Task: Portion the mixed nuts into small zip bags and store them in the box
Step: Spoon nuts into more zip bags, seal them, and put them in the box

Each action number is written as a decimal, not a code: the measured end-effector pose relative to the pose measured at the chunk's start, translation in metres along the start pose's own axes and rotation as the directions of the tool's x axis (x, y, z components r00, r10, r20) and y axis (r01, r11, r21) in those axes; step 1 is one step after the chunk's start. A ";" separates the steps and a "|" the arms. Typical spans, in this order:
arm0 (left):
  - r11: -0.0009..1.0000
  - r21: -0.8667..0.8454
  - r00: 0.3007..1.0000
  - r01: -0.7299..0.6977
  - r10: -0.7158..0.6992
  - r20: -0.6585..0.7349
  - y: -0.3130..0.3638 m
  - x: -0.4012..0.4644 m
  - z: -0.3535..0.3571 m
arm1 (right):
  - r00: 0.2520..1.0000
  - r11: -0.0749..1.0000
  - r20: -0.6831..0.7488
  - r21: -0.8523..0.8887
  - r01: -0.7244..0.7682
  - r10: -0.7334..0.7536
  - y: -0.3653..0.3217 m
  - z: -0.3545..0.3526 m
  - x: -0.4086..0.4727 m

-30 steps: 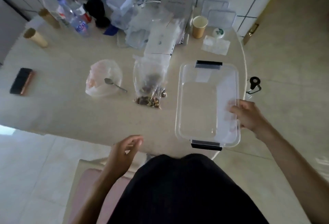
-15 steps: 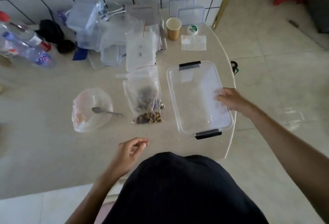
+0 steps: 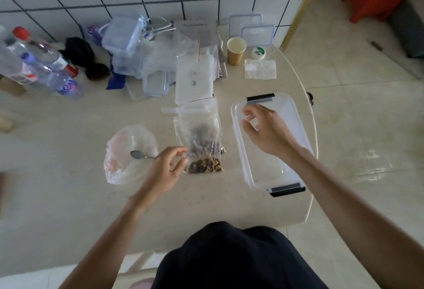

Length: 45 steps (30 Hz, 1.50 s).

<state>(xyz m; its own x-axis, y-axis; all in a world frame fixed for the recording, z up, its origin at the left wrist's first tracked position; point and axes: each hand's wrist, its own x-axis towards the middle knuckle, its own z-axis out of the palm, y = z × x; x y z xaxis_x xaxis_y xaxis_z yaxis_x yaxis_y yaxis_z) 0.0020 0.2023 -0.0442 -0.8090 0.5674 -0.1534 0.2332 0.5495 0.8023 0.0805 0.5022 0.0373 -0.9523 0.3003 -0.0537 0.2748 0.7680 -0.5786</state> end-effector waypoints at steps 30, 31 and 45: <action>0.995 -0.096 0.999 -0.009 0.004 -0.050 0.025 0.017 -0.020 | 0.854 0.981 0.486 0.057 0.184 -0.188 -0.065 0.055 0.024; 0.992 -0.127 0.997 -0.018 0.008 -0.080 0.024 0.013 -0.020 | 0.861 0.978 0.465 0.077 0.193 -0.206 -0.066 0.056 0.021; 0.871 -0.471 0.968 0.142 -0.222 -0.119 0.020 0.001 -0.008 | 0.939 0.972 0.311 0.221 0.082 -0.150 -0.062 0.067 0.003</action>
<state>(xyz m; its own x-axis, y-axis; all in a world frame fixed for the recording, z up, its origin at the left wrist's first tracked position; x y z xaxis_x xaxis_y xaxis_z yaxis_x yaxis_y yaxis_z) 0.0016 0.2087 -0.0230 -0.8991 0.3537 -0.2578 -0.1659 0.2697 0.9485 0.0520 0.4174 0.0186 -0.9762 -0.0092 -0.2168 0.1596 0.6460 -0.7464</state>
